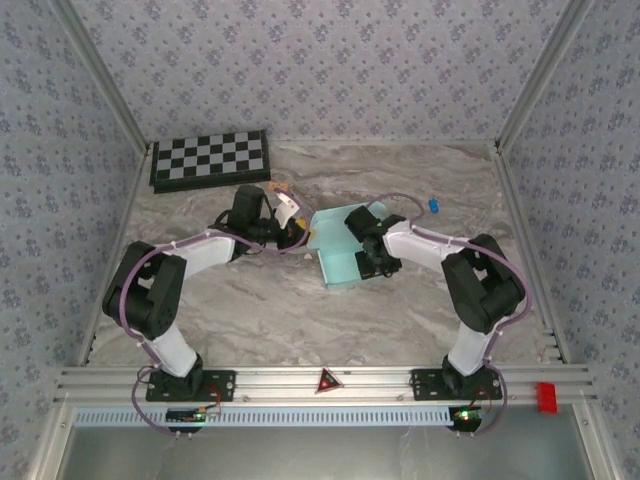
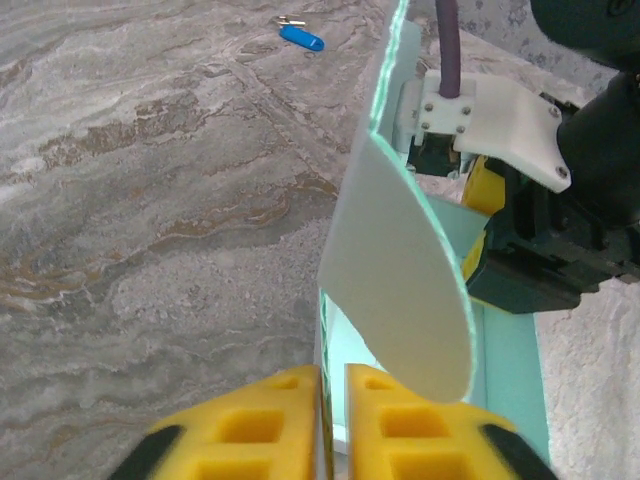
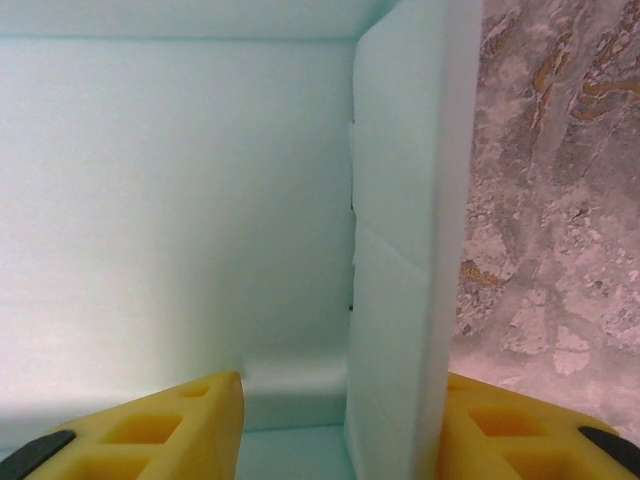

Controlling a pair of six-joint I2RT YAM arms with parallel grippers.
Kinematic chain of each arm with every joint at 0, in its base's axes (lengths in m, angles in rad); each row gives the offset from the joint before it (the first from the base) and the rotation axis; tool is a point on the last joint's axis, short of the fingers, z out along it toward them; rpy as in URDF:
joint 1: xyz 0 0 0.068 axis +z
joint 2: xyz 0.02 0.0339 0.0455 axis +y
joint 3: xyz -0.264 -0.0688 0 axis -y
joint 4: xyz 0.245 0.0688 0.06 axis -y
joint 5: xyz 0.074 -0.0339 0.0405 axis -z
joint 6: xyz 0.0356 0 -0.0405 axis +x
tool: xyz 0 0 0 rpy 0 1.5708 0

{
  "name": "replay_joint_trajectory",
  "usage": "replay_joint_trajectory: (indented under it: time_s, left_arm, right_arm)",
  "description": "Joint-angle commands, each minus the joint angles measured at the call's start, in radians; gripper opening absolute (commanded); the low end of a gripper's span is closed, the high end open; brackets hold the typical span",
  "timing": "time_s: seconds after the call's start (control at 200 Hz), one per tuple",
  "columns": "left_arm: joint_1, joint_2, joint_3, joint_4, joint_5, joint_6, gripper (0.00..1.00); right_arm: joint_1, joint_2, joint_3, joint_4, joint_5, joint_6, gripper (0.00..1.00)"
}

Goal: Fold the paper box

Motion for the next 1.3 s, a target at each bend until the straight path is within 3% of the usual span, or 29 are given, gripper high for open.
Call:
replay_joint_trajectory:
  time_s: [0.0, 0.32, 0.52, 0.69, 0.895, 1.129, 1.294]
  left_arm:
    - [-0.009, 0.007, 0.036, 0.030, 0.030, 0.006, 0.31]
    - [-0.010, -0.062, -0.012, 0.083, -0.070, -0.026, 0.62]
    - [-0.008, -0.155, -0.056, 0.072, -0.153, -0.042, 0.77]
    - [0.000, -0.257, -0.102, 0.052, -0.263, -0.098, 0.78]
    - [0.052, -0.378, -0.143, -0.012, -0.442, -0.260, 0.79]
    - [0.074, -0.512, -0.113, -0.286, -0.655, -0.439, 0.83]
    - [0.080, -0.561, -0.080, -0.487, -0.690, -0.482, 0.83]
  right_arm:
    - [-0.002, -0.044, -0.026, 0.022, -0.037, 0.027, 0.49]
    - [-0.023, -0.131, -0.083, 0.065, -0.056, 0.050, 0.55]
    - [-0.063, -0.253, -0.152, 0.159, -0.122, 0.030, 0.59]
    - [-0.109, -0.373, -0.207, 0.213, -0.115, 0.022, 0.59]
    - [-0.218, -0.450, -0.236, 0.234, -0.101, 0.013, 0.59]
    - [-0.352, -0.407, -0.177, 0.192, -0.125, -0.024, 0.58]
    - [-0.447, -0.300, -0.072, 0.155, -0.176, -0.092, 0.56]
